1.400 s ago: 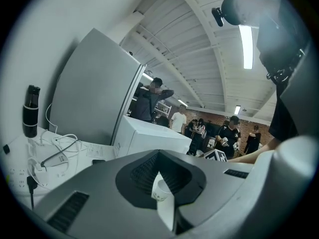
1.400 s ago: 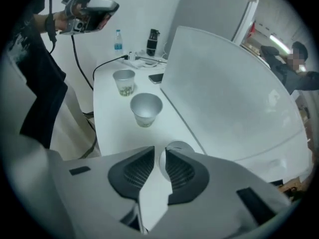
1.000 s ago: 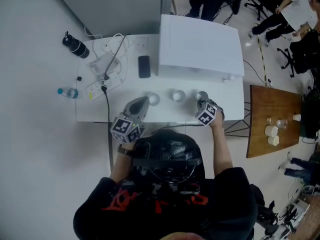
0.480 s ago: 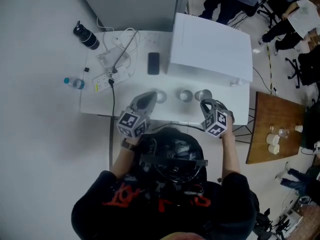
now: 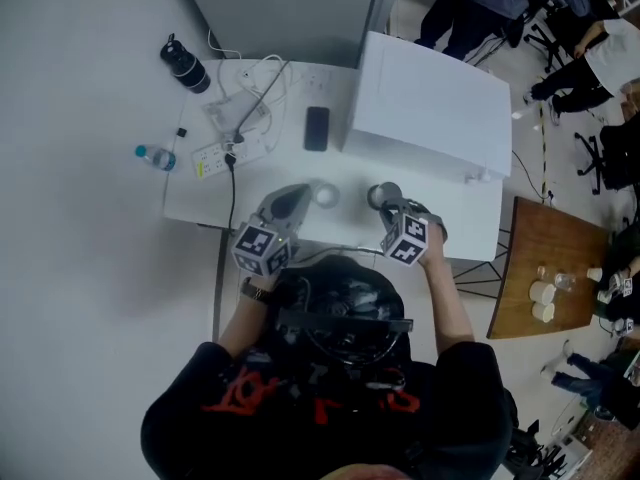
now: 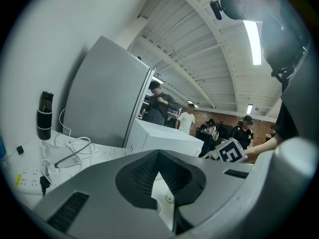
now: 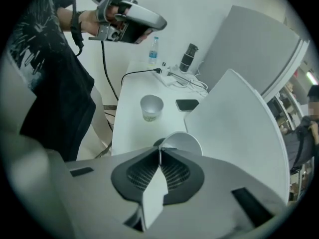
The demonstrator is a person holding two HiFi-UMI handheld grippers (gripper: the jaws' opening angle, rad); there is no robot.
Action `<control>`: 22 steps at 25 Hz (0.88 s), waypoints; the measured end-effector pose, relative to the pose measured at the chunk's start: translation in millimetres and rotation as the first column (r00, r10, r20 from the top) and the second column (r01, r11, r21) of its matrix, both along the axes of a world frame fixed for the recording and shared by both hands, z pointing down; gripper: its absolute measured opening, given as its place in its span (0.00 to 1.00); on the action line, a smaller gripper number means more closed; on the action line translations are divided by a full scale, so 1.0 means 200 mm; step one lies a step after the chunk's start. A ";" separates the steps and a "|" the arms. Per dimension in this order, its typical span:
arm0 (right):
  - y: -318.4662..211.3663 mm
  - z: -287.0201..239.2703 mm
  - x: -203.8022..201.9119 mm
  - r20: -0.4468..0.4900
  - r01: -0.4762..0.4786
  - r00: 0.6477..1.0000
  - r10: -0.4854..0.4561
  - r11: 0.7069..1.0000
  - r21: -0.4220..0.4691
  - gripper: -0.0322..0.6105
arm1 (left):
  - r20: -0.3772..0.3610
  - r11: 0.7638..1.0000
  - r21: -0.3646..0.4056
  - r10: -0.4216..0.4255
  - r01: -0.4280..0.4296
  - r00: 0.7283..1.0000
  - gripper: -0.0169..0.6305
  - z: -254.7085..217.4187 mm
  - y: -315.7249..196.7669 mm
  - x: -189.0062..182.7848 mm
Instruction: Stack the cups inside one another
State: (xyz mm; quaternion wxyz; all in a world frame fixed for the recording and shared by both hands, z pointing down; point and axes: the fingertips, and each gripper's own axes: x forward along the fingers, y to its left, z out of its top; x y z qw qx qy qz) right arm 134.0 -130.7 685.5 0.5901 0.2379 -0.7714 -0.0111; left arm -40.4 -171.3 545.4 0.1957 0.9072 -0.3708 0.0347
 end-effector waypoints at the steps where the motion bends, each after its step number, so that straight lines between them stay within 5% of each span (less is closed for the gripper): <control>1: 0.00 0.03 0.00 -0.010 0.001 1.000 -0.001 1.000 -0.011 0.09 | 0.002 1.000 -0.001 -0.007 0.007 1.000 0.03 0.00 0.00 -0.02; 8: -0.01 0.07 -0.08 -0.032 0.011 0.999 -0.012 0.999 -0.043 0.09 | 0.000 1.000 -0.013 -0.027 0.027 1.000 0.03 0.02 0.00 -0.06; 22: 0.02 0.16 -0.09 0.066 -0.054 0.996 0.061 0.993 -0.103 0.12 | 0.011 0.999 -0.028 -0.020 0.020 1.000 0.03 0.04 0.00 -0.07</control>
